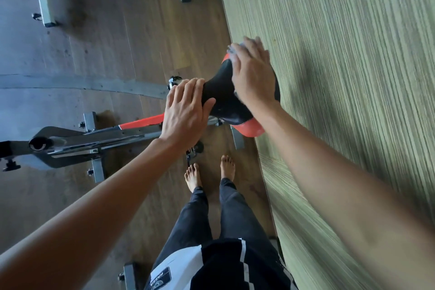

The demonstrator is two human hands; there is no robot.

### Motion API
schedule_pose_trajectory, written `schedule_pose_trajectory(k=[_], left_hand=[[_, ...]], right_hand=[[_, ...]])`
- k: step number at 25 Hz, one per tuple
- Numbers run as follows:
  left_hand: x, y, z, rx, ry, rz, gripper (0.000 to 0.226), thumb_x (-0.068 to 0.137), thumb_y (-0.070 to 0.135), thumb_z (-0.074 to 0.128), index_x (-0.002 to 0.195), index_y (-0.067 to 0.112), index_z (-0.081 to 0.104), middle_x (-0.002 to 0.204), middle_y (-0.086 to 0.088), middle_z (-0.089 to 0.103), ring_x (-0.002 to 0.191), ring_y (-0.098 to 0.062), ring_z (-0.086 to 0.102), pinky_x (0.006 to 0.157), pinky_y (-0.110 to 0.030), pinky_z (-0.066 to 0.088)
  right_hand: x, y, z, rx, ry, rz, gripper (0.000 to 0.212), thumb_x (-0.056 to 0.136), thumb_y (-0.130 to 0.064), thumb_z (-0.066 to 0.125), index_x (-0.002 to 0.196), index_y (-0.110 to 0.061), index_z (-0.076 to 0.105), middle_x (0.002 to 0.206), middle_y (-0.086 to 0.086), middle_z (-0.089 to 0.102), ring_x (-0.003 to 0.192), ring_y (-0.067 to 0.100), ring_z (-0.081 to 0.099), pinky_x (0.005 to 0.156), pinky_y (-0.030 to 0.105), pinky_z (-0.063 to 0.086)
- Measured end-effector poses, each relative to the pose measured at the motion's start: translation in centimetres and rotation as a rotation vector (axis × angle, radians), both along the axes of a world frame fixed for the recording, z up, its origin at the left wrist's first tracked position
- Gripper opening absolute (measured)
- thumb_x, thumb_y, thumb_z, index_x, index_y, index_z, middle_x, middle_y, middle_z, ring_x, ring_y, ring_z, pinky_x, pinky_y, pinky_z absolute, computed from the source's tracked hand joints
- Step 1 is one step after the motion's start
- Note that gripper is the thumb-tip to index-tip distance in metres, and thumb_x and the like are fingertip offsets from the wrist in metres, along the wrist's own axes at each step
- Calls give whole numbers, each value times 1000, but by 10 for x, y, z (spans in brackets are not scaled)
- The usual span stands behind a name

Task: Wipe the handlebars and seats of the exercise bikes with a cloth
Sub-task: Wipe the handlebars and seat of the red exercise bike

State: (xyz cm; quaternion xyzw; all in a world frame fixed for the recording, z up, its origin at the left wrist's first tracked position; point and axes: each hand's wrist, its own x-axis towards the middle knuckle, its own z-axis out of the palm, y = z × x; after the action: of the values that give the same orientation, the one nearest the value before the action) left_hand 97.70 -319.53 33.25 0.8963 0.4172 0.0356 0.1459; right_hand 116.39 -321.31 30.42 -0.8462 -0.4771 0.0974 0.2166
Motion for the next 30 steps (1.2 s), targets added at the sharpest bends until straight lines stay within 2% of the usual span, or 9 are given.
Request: schedule_pose_trajectory(k=[3, 6, 10, 12, 16, 19, 22, 26, 30], left_hand=[[5, 0, 1, -6, 35, 14, 53, 101, 43, 33, 136, 6, 46, 132, -13, 52, 127, -33, 44, 113, -45, 29], [6, -1, 0, -23, 68, 10, 55, 100, 43, 29, 136, 4, 44, 132, -14, 51, 127, -34, 43, 113, -46, 26], [6, 0, 1, -33, 79, -11, 57, 99, 45, 25, 136, 6, 43, 133, -13, 49, 128, -33, 41, 112, -45, 26], [7, 1, 1, -46, 89, -17, 58, 99, 45, 24, 136, 6, 42, 133, -13, 49, 127, -32, 41, 112, -45, 26], [8, 2, 1, -36, 96, -22, 64, 97, 47, 18, 138, 4, 42, 133, -14, 50, 127, -33, 42, 111, -46, 27], [4, 1, 2, -40, 92, -37, 66, 97, 48, 17, 138, 4, 43, 132, -14, 51, 126, -34, 44, 111, -47, 29], [2, 0, 2, -34, 79, -55, 63, 98, 47, 20, 136, 3, 45, 129, -15, 53, 124, -34, 46, 111, -49, 32], [2, -1, 0, -22, 77, -45, 59, 99, 45, 24, 134, 3, 46, 128, -14, 54, 123, -33, 47, 110, -50, 34], [3, -6, 0, -3, 68, -17, 56, 100, 44, 28, 133, 3, 48, 126, -13, 54, 121, -33, 48, 109, -47, 33]], right_hand=[[15, -18, -2, 40, 102, -94, 41, 106, -33, 32, 134, -16, 57, 145, 5, 50, 144, 30, 35, 120, 39, 28], [-3, -59, -3, 96, 29, -207, 44, 108, -37, 28, 137, -15, 54, 145, 7, 50, 140, 30, 40, 116, 41, 34], [-59, -99, -3, 72, -50, -275, 49, 109, -33, 25, 149, -10, 41, 158, 13, 35, 150, 36, 23, 122, 45, 24], [-59, -94, -5, 63, -76, -248, 48, 109, -31, 26, 149, -9, 42, 158, 13, 35, 150, 37, 22, 121, 48, 26], [-24, -51, -7, 47, -95, -156, 44, 108, -30, 31, 142, -9, 51, 153, 13, 44, 146, 39, 30, 116, 49, 33], [-27, -50, -2, 2, -131, -164, 47, 107, -36, 28, 144, -16, 50, 158, 11, 36, 148, 42, 25, 118, 51, 29], [-40, -67, -2, 11, -137, -185, 47, 107, -40, 31, 148, -21, 45, 161, 8, 30, 149, 42, 21, 120, 48, 29], [-41, -73, -3, 97, -66, -144, 46, 107, -43, 36, 143, -20, 52, 158, 5, 38, 149, 36, 24, 120, 40, 27], [-29, -82, -6, 181, -30, 28, 41, 107, -36, 40, 139, -18, 57, 153, 4, 45, 149, 32, 27, 118, 38, 34]])
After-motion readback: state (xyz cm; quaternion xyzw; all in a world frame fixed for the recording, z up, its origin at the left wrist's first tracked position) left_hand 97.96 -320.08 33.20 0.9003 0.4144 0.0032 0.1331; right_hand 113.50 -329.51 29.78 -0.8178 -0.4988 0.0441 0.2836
